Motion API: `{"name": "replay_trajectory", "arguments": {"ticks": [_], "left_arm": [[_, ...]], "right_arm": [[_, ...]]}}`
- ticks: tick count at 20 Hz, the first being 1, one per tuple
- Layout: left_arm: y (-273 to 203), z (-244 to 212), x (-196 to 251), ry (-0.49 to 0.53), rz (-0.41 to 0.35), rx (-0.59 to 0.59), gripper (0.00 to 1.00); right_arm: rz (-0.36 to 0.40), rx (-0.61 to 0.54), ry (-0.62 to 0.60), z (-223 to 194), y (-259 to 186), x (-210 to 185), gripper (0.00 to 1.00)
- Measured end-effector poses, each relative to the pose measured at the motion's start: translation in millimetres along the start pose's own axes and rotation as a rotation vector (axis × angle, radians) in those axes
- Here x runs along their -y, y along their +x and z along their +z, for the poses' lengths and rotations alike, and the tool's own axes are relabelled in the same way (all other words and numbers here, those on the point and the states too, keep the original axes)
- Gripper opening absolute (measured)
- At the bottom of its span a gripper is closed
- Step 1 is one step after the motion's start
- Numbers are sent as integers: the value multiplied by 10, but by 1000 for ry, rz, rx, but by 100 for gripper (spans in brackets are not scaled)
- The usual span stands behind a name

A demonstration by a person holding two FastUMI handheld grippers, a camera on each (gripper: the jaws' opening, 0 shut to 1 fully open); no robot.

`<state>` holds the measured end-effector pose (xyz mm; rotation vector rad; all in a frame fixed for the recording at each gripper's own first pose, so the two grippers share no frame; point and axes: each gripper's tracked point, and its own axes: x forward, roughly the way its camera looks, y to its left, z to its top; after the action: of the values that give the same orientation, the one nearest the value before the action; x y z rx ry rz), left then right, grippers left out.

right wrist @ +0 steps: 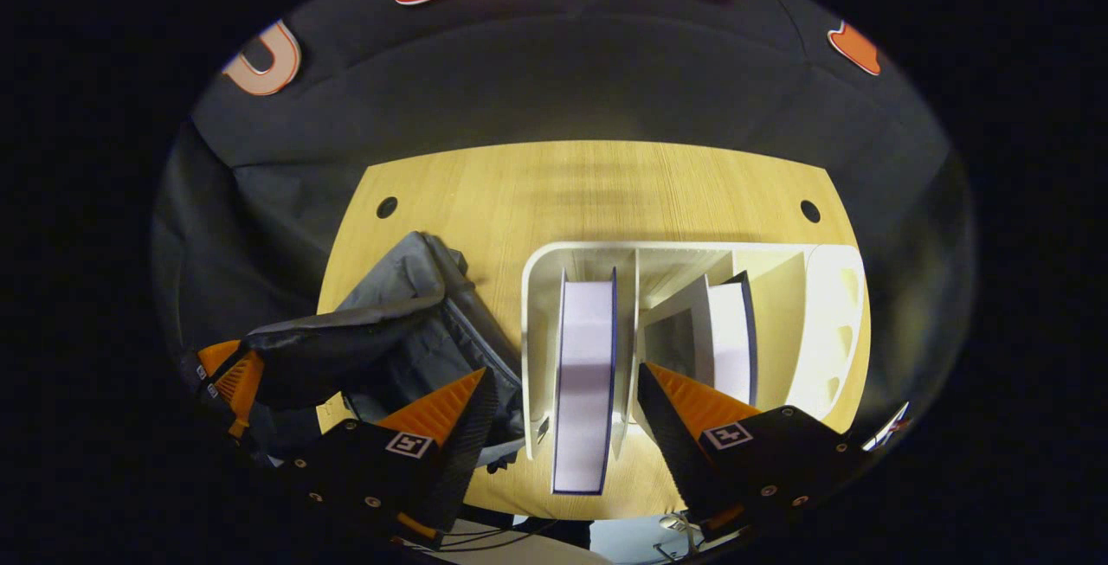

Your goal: Open the schoolbag, grab two books from the bookshelf and put them into the schoolbag.

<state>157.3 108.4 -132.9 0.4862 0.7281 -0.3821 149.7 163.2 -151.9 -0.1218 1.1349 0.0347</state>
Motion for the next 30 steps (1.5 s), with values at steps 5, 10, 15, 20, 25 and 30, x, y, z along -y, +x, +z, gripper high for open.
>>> {"name": "replay_trajectory", "arguments": {"ticks": [5,10,15,20,25,30], "left_arm": [[11,3,-6,6,-5,-3,0],[12,22,11,16,-14,0,0],[8,-2,15,25,-35,6,1],[-21,-14,29,52,-58,20,0],[-40,-69,41,48,-84,29,0],[-19,-91,39,61,-93,32,0]], "right_arm": [[-18,-53,57,-117,283,81,74],[-47,-45,88,-109,319,150,42],[-74,2,82,-88,92,99,39],[-105,74,81,52,-309,14,38],[-121,157,89,203,-843,-66,38],[-60,240,153,221,-1401,-195,37]]}}
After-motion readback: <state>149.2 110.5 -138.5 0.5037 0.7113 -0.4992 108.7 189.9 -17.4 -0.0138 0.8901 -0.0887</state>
